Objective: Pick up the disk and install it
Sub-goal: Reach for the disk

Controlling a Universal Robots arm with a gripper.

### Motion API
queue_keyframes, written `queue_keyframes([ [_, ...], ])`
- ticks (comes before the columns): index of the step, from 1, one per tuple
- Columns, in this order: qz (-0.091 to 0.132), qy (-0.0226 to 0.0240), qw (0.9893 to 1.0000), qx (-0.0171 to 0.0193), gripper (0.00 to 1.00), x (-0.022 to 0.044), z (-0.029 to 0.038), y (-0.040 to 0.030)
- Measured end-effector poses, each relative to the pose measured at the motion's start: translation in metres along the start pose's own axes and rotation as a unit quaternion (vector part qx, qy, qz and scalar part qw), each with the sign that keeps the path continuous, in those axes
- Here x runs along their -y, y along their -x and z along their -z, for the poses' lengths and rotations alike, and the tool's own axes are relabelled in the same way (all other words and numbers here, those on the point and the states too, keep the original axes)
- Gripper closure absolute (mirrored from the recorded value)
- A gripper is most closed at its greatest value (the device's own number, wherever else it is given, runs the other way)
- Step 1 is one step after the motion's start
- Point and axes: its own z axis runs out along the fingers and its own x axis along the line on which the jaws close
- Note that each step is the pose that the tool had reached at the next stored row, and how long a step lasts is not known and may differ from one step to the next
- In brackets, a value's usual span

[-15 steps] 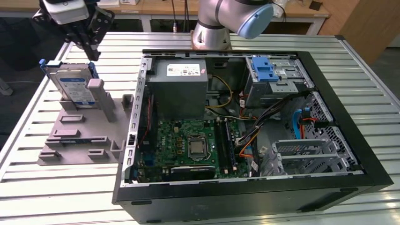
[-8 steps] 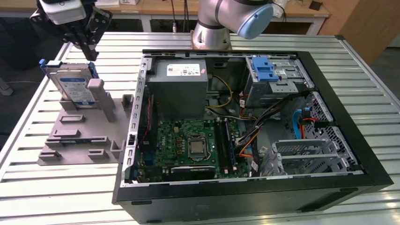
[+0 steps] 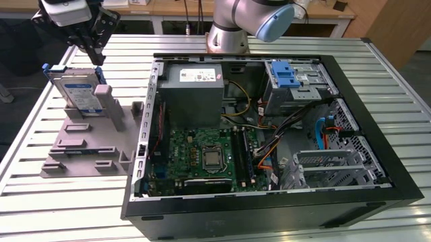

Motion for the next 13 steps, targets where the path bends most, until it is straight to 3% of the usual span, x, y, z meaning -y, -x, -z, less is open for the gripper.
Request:
queue_keyframes([
  [13,0.000,0.0000,1.0000,0.0000,0.89,0.0001,-0.0002,-0.0027],
])
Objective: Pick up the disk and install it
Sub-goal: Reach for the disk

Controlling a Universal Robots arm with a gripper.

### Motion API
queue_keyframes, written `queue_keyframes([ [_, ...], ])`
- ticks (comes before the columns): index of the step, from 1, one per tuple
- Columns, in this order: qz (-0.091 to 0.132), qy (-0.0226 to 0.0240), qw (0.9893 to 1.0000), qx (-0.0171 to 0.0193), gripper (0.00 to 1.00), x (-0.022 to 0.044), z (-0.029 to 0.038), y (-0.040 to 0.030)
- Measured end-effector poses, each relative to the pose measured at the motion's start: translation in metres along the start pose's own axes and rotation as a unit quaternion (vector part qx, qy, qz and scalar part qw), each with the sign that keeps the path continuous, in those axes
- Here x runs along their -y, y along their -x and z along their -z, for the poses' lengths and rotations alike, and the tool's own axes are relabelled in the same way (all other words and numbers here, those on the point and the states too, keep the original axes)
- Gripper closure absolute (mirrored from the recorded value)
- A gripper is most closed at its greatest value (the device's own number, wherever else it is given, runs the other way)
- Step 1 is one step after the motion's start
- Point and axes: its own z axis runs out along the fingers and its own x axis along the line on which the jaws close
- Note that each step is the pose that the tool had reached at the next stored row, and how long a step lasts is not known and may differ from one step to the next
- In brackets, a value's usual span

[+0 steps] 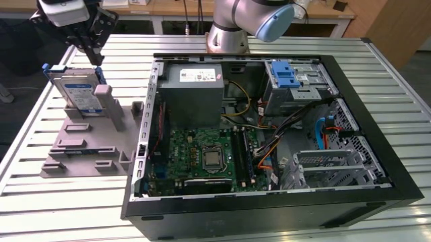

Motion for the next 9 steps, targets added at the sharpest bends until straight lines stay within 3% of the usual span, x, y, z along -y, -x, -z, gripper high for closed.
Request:
queue_keyframes([
  [9,0.000,0.0000,1.0000,0.0000,0.89,0.0001,0.0000,-0.0019],
])
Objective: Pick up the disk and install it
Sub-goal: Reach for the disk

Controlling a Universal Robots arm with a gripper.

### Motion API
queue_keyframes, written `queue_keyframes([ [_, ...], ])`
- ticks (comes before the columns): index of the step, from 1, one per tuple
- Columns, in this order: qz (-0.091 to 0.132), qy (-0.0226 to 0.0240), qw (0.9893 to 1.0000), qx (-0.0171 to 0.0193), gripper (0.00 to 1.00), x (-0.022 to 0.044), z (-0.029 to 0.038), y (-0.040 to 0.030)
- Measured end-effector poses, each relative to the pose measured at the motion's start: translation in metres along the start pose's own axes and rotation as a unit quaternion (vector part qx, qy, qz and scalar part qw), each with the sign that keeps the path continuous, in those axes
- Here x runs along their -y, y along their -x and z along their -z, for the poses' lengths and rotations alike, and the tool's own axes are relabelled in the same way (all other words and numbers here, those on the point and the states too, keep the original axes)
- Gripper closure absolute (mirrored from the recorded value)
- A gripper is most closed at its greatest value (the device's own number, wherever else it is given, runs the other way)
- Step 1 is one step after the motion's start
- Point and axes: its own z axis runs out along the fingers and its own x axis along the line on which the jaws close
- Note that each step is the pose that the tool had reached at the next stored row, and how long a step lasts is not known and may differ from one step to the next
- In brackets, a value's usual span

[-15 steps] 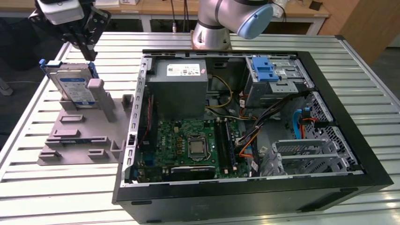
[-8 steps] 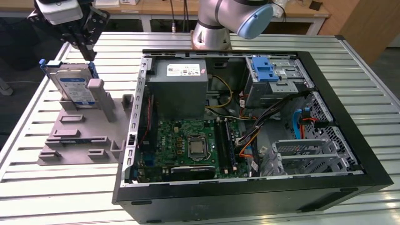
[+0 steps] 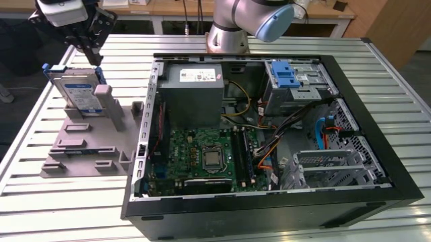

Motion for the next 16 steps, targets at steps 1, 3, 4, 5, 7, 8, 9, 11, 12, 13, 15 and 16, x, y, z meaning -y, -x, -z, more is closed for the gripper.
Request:
queue_keyframes([
  [1,0.000,0.0000,1.0000,0.0000,0.89,0.0000,0.0000,-0.0002],
  [3,0.000,0.0000,1.0000,0.0000,0.89,0.0000,0.0000,-0.0006],
  [4,0.000,0.0000,1.0000,0.0000,0.89,0.0001,-0.0001,-0.0009],
  [5,0.000,0.0000,1.0000,0.0000,0.89,0.0001,-0.0001,-0.0011],
  [7,0.000,0.0000,1.0000,0.0000,0.89,0.0001,-0.0001,-0.0016],
  [8,0.000,0.0000,1.0000,0.0000,0.89,0.0002,-0.0001,-0.0018],
  [9,0.000,0.0000,1.0000,0.0000,0.89,0.0002,-0.0001,-0.0021],
  [11,0.000,0.0000,1.0000,0.0000,0.89,0.0002,-0.0001,-0.0027],
  [12,0.000,0.0000,1.0000,0.0000,0.89,0.0002,-0.0001,-0.0030],
  [13,0.000,0.0000,1.0000,0.0000,0.89,0.0003,-0.0001,-0.0034],
  [15,0.000,0.0000,1.0000,0.0000,0.89,0.0003,0.0000,-0.0041],
  [16,0.000,0.0000,1.0000,0.0000,0.89,0.0003,0.0000,-0.0044],
])
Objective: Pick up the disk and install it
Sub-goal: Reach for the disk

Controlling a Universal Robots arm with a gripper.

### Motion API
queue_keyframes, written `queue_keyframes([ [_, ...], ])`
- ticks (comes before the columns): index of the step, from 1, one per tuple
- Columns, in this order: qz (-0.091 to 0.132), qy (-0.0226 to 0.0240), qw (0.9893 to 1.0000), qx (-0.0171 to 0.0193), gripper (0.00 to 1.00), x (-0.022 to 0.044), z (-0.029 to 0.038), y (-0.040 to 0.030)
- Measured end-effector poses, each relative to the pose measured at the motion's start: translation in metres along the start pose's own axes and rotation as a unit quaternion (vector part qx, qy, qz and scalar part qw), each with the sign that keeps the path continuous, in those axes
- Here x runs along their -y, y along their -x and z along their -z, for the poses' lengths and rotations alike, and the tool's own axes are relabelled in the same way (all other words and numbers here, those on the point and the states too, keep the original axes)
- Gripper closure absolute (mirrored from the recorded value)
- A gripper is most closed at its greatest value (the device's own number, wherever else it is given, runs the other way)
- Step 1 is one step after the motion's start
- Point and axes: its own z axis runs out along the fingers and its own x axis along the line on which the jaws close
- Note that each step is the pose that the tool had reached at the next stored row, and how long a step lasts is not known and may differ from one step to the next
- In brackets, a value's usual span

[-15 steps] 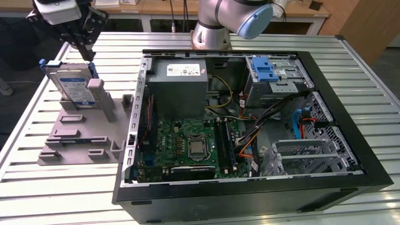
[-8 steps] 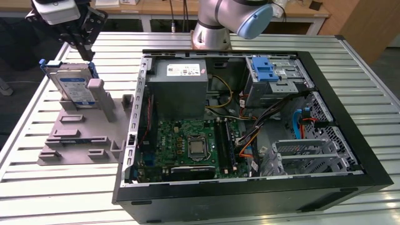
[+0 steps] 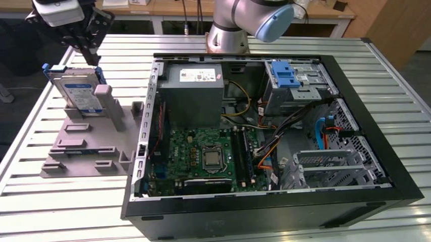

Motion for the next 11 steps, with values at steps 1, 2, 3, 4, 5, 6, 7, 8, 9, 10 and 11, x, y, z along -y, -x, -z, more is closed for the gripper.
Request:
queue_keyframes([
  [1,0.000,0.0000,1.0000,0.0000,0.89,0.0000,0.0000,-0.0004],
  [2,0.000,0.0000,1.0000,0.0000,0.89,0.0001,0.0000,-0.0006],
  [3,0.000,0.0000,1.0000,0.0000,0.89,0.0001,0.0000,-0.0009],
  [4,0.000,0.0000,1.0000,0.0000,0.89,0.0001,0.0000,-0.0013],
  [5,0.000,0.0000,1.0000,0.0000,0.89,0.0001,0.0000,-0.0016],
  [6,0.000,0.0000,1.0000,0.0000,0.89,0.0002,0.0000,-0.0019],
  [7,0.000,0.0001,1.0000,0.0000,0.89,0.0002,0.0000,-0.0023],
  [8,0.000,0.0000,1.0000,0.0000,0.89,0.0002,0.0000,-0.0026],
  [9,0.000,0.0000,1.0000,0.0000,0.89,0.0002,0.0000,-0.0030],
  [10,0.000,0.0000,1.0000,0.0000,0.89,0.0003,0.0000,-0.0034],
  [11,0.000,0.0000,1.0000,0.0000,0.89,0.0003,0.0000,-0.0037],
])
